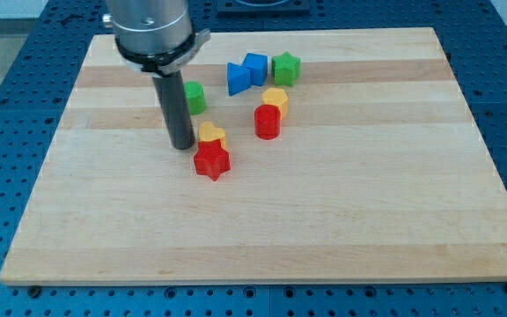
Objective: Nudge red star and yellow heart right a bit
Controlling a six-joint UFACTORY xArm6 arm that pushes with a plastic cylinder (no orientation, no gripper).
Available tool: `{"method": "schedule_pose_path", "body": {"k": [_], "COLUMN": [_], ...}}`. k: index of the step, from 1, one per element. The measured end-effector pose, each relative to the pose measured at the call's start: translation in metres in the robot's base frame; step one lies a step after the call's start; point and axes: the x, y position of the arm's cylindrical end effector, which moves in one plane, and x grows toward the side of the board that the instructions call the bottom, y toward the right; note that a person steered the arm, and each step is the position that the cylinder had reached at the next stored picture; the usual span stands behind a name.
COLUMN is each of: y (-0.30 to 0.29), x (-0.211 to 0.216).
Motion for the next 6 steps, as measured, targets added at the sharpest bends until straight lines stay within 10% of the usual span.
{"method": "schedule_pose_path", "body": {"k": [6], "y": [0.039], "x": [-0.004]}}
